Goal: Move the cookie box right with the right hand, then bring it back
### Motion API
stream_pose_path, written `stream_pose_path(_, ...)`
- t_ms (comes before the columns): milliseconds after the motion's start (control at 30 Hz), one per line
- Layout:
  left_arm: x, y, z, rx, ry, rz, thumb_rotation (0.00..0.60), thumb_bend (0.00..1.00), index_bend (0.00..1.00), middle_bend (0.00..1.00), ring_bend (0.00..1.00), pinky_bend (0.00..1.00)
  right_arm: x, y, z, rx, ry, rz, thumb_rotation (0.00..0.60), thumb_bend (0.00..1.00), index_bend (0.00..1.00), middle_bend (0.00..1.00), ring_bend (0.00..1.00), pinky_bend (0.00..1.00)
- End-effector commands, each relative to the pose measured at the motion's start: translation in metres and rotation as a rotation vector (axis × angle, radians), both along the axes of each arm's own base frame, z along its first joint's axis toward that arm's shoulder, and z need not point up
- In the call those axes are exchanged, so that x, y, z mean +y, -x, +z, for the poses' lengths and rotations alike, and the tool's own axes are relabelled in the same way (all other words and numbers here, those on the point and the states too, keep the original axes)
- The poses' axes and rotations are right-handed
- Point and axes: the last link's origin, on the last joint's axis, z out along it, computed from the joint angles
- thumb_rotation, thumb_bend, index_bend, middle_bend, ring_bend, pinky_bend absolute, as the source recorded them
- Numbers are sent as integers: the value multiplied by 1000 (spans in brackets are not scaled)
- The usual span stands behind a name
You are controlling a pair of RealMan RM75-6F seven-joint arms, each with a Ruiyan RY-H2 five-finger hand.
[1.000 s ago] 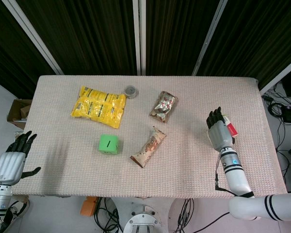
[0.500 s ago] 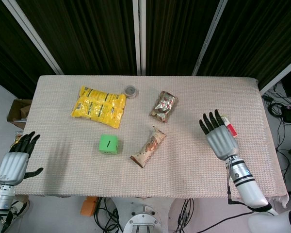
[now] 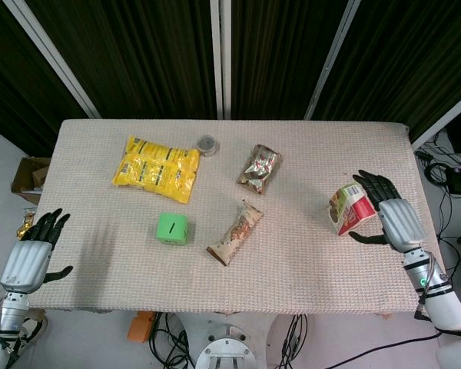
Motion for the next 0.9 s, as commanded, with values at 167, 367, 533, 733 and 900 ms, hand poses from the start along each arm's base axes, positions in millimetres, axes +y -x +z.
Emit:
stream_pose_path(167, 2, -4, -3, 8, 10, -3, 600, 0, 17, 16, 36, 223, 11, 106, 39, -280, -95, -121, 600, 0, 0, 0, 0, 0)
stream_pose_path(367, 4, -4, -4, 15, 17, 1, 600, 0, 18, 16, 36, 223, 7, 137, 44, -132, -132, -202, 600, 0, 0, 0, 0, 0)
stream_pose_path(533, 6, -7, -8, 18, 24, -5, 600, 0, 17, 16, 36, 223, -4, 149, 36, 15, -113, -222, 600, 0, 0, 0, 0, 0)
stream_pose_path(733, 9, -10, -14, 23, 32, -16, 600, 0, 17, 16, 36, 224, -27, 144, 25, 33, -110, -196, 600, 0, 0, 0, 0, 0)
stream_pose_path(900, 11, -11, -18, 31, 34, -18, 600, 0, 17, 16, 36, 223, -43, 137, 18, 21, -133, -177, 600, 0, 0, 0, 0, 0)
